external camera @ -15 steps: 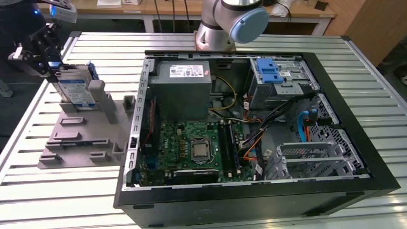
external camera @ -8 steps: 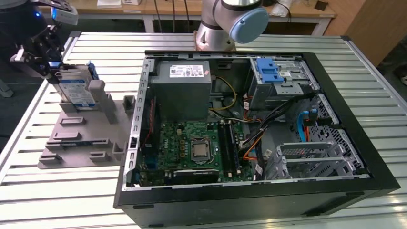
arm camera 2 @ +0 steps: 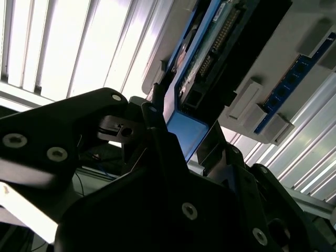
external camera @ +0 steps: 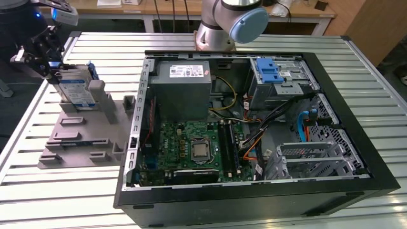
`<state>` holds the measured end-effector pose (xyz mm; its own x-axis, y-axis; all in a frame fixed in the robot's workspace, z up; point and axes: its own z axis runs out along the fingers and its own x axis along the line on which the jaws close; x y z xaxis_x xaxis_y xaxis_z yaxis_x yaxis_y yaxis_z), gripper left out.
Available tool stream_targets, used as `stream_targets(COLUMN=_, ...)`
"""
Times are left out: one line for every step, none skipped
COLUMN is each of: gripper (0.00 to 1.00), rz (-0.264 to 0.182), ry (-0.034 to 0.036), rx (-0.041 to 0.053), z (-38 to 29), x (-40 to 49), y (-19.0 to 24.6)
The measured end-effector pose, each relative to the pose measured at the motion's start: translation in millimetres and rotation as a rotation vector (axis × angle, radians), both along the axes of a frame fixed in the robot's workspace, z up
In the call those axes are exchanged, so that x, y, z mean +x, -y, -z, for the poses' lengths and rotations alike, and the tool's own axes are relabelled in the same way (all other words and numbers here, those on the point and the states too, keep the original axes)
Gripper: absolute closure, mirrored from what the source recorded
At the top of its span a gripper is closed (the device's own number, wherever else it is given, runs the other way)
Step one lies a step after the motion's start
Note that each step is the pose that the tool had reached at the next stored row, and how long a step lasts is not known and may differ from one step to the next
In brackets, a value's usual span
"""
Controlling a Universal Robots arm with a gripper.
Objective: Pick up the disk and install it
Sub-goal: 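Pick up the disk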
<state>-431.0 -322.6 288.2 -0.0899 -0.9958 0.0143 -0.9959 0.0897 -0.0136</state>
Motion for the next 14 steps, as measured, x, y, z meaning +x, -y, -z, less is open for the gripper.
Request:
stream_targets(gripper=0.50, rz=0.000, ry=-0.0021, rx=-0.0001, z=0.0, x=0.0, y=0.0)
stream_targets(gripper=0.50, rz=0.000, ry=-0.0038, rx=0.0000, z=0.1, x=0.0, y=0.0)
stream_targets(gripper=0.50, rz=0.000, ry=-0.0051, rx=0.0000, z=0.1, x=0.0, y=0.1)
stream_targets(gripper=0.50, rz=0.000, ry=-0.0056, rx=-0.0001, z=0.1, x=-0.1, y=0.1)
stream_targets(gripper=0.50, rz=0.000, ry=-0.0057, rx=-0.0001, z=0.1, x=-0.1, y=0.1)
stream_targets(gripper=0.50, rz=0.000, ry=-0.0057, rx=-0.0001, z=0.1, x=0.0, y=0.1)
stream_targets(gripper=0.50, rz=0.000, ry=-0.0057, rx=0.0000, z=0.2, x=0.0, y=0.0)
stream_targets(gripper=0.50, rz=0.000, ry=-0.0057, rx=0.0000, z=0.2, x=0.0, y=0.1)
stream_targets(gripper=0.50, rz=0.000, ry=-0.0057, rx=0.0000, z=0.2, x=0.0, y=0.0)
stream_targets(gripper=0.50, rz=0.000, ry=-0.0058, rx=-0.0001, z=0.2, x=0.0, y=0.1)
stream_targets(gripper=0.50, rz=0.000, ry=-0.0057, rx=-0.0001, z=0.2, x=0.0, y=0.1)
stream_targets(gripper=0.50, rz=0.000, ry=-0.0058, rx=-0.0001, z=0.2, x=0.0, y=0.0)
stream_targets(gripper=0.51, rz=0.000, ry=-0.0057, rx=0.0000, z=0.2, x=0.0, y=0.1)
stream_targets(gripper=0.51, rz=0.000, ry=-0.0057, rx=0.0000, z=0.2, x=0.0, y=0.1)
